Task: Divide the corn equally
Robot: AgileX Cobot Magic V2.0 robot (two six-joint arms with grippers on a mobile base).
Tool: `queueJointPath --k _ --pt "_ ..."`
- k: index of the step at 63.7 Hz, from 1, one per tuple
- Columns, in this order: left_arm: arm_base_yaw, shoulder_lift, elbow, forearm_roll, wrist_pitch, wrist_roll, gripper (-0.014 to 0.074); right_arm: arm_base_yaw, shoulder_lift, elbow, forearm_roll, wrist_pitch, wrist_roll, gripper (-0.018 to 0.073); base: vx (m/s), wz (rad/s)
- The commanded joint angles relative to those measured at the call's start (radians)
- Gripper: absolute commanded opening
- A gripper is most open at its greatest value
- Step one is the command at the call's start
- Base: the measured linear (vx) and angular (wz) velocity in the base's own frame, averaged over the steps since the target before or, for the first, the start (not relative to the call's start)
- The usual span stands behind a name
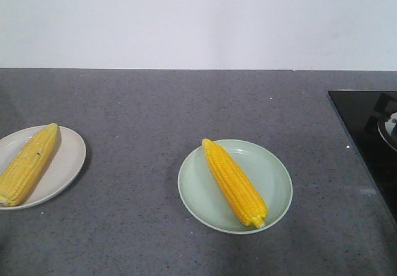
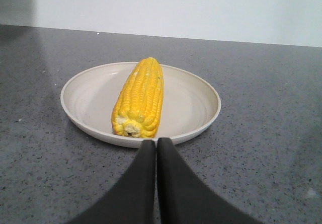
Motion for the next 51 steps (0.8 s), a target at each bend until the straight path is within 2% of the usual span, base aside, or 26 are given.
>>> queueJointPath --k 1,18,34,51 --pt "-0.001 -0.017 0.015 0.0 -0.073 0.001 -0.0006 -0.006 -0.002 0.007 -0.011 -0.103 -0.003 -0.0006 0.0 0.0" --pt "-0.001 -0.017 0.015 0.0 -0.073 0.001 -0.0006 -0.006 -0.002 0.007 -0.011 -0.121 0.05 -0.0006 0.0 0.0" --pt "-0.001 -0.017 0.015 0.0 -0.073 0.001 -0.0006 -0.008 -0.001 0.007 -0.011 -0.119 0.058 -0.0006 0.0 0.0" --pt "-0.001 -0.017 0.015 0.0 -0.073 0.001 -0.0006 -0.101 -0.001 0.007 -0.01 -0.115 0.147 -0.0006 0.0 0.0"
